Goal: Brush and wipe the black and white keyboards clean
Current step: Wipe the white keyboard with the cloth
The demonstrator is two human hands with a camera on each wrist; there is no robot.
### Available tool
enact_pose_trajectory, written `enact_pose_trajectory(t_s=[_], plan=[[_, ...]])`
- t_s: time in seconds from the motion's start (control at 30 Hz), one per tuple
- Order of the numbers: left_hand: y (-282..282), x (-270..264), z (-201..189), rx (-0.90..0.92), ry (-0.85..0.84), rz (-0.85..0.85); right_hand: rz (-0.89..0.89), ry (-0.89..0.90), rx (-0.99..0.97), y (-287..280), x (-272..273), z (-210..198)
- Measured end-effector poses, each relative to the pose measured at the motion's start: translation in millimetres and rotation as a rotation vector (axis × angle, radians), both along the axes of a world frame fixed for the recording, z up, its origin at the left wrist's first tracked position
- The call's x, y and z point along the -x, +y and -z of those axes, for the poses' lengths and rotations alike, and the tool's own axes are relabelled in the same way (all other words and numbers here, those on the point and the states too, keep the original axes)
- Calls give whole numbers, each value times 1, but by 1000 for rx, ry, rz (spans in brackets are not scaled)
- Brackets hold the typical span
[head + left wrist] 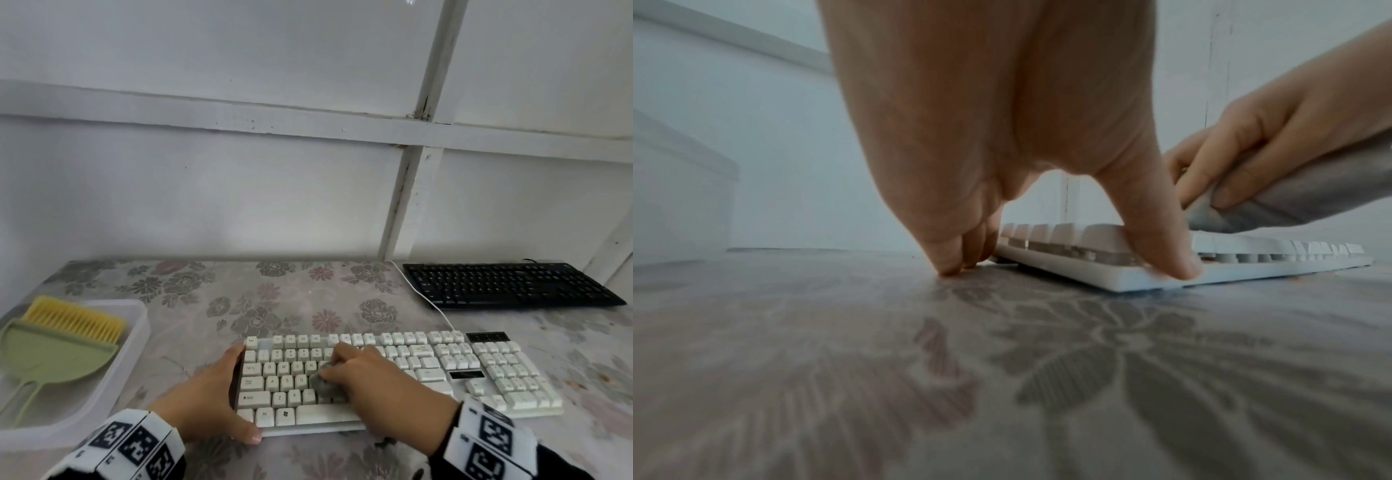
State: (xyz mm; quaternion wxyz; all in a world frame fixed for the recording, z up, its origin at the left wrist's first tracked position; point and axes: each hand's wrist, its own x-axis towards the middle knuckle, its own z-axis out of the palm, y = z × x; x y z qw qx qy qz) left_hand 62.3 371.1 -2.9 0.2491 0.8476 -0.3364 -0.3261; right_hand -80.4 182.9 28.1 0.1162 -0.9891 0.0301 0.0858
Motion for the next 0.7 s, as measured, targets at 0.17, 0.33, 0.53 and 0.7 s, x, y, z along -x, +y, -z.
enact_pose_trajectory(t_s=[0.17, 0.33, 0.53, 0.7], plan=[[1, 0, 1, -7, 21, -1, 148, 21, 19, -28, 11, 1], [0, 1, 2, 14, 6, -3, 63, -83, -68, -13, 9, 5], [1, -1, 5, 11, -2, -6, 57, -6, 63, -23, 25, 12], [0, 1, 4, 16, -16, 2, 153, 3, 44, -48, 44, 13]])
